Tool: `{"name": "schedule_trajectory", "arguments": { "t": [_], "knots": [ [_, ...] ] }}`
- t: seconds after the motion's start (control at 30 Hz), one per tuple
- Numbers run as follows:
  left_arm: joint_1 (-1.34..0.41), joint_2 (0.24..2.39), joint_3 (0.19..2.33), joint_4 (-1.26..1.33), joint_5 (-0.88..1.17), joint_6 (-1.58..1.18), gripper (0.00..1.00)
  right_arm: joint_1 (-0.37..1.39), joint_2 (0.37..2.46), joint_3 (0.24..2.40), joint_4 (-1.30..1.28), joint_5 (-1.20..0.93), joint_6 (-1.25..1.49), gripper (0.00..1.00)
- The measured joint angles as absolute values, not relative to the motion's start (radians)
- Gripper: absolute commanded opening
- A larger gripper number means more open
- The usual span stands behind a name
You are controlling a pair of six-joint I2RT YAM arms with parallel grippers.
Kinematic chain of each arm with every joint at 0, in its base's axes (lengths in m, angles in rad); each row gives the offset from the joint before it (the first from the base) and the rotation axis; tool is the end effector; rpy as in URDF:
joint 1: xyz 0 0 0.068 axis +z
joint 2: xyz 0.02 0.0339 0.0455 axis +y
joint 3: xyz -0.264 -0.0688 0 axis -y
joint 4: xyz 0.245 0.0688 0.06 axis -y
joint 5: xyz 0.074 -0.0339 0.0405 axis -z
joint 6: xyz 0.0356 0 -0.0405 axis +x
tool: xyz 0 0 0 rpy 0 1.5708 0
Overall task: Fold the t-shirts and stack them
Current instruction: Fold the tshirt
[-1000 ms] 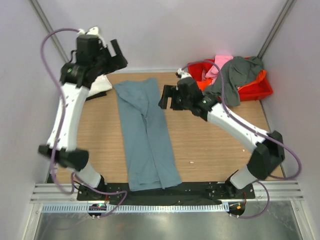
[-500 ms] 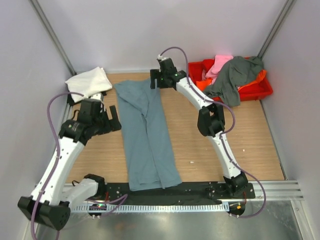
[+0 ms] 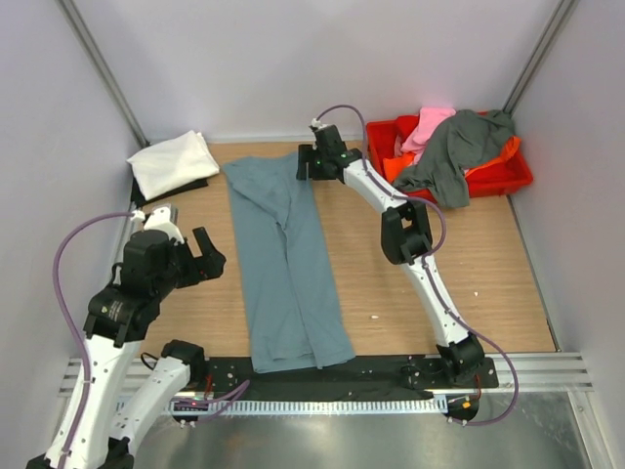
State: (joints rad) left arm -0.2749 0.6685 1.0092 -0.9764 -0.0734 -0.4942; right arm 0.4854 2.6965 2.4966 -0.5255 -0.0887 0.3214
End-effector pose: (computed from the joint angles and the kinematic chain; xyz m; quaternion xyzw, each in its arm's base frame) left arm 0.1083 -0.0278 0.3505 -0.1141 0.8849 -0.1386 0.4298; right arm 0.5223 0.2791 0.1647 -0.0928 0.9065 0.1981 0.3611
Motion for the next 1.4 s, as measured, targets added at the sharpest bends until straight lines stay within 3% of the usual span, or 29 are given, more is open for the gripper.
{"name": "schedule_trajectory", "arguments": {
  "t": [0.03,0.1,0.13,0.7,0.73,0.77,0.8,0.83,0.93,1.17,1.4],
  "knots": [
    [-0.274,0.651,0.998,-0.973,-0.066,-0.495,0.91,0.486,2.703,2.506,-0.509,-0.093,0.329,0.44],
    [-0.275,0.636,0.981,-0.955,-0.054,-0.495,0.91,0.486,2.712,2.511,-0.48,-0.093,0.354,0.21],
    [-0.275,0.627,0.966,-0.941,-0.045,-0.495,0.91,0.486,2.718,2.511,-0.466,-0.092,0.359,0.02],
    [-0.274,0.539,0.871,-0.81,0.03,-0.495,0.92,0.346,2.718,2.43,-0.327,0.093,0.54,0.01],
    [-0.274,0.541,0.871,-0.809,0.031,-0.495,0.92,0.334,2.718,2.428,-0.325,0.098,0.54,0.03],
    [-0.275,0.545,0.871,-0.808,0.031,-0.495,0.92,0.324,2.714,2.415,-0.313,0.098,0.54,0.15],
    [-0.275,0.548,0.871,-0.806,0.032,-0.495,0.92,0.313,2.711,2.408,-0.305,0.094,0.542,0.35],
    [-0.275,0.552,0.871,-0.804,0.032,-0.495,0.91,0.308,2.709,2.404,-0.299,0.087,0.543,0.72],
    [-0.275,0.564,0.868,-0.804,0.032,-0.499,0.88,0.322,2.698,2.42,-0.268,0.016,0.519,0.96],
    [-0.279,0.72,0.869,-0.83,0.02,-0.564,0.76,0.352,2.577,2.295,-0.348,-0.052,0.468,1.0],
    [-0.352,0.888,0.81,-0.881,0.006,-0.713,0.73,0.319,2.045,1.792,-0.408,-0.047,0.474,1.0]
  ]
}}
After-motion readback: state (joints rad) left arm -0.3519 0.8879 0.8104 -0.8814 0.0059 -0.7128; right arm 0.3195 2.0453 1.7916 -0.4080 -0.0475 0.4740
